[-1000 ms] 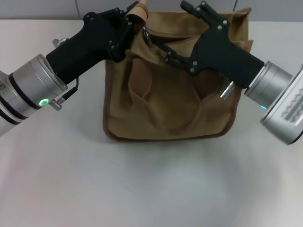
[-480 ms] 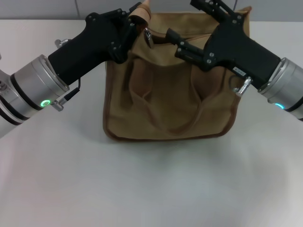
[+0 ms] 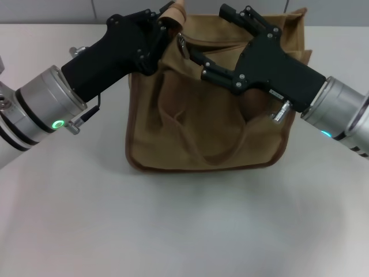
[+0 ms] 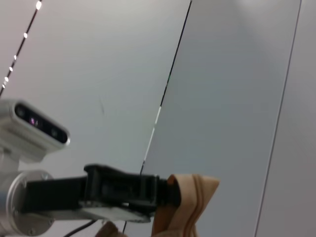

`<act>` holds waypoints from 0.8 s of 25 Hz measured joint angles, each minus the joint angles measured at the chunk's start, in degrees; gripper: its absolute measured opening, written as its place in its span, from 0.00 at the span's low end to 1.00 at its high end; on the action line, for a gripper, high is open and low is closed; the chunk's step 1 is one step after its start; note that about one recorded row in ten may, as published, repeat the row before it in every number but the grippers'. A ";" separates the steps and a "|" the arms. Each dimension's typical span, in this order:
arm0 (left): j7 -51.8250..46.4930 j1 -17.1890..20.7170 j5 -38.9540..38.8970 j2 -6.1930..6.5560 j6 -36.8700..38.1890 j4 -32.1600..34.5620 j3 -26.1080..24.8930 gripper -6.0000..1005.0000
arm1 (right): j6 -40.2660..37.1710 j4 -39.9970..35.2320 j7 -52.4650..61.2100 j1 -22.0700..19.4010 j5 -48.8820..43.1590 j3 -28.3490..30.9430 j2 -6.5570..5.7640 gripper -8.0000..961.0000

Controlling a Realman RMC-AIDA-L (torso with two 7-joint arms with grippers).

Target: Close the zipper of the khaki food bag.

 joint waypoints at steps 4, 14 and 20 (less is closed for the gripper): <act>0.00 -0.66 0.00 0.00 -0.05 -0.82 0.00 0.03 | 0.81 1.09 -1.94 1.27 0.11 0.23 0.00 0.86; 0.52 -1.25 0.01 -0.01 -0.11 -1.76 -0.01 0.03 | 2.39 4.25 -8.57 2.46 -1.33 6.74 0.00 0.86; 0.61 -1.37 0.01 -0.01 -0.77 -1.77 -0.02 0.03 | 2.31 4.78 -9.05 2.88 -4.99 7.70 0.00 0.84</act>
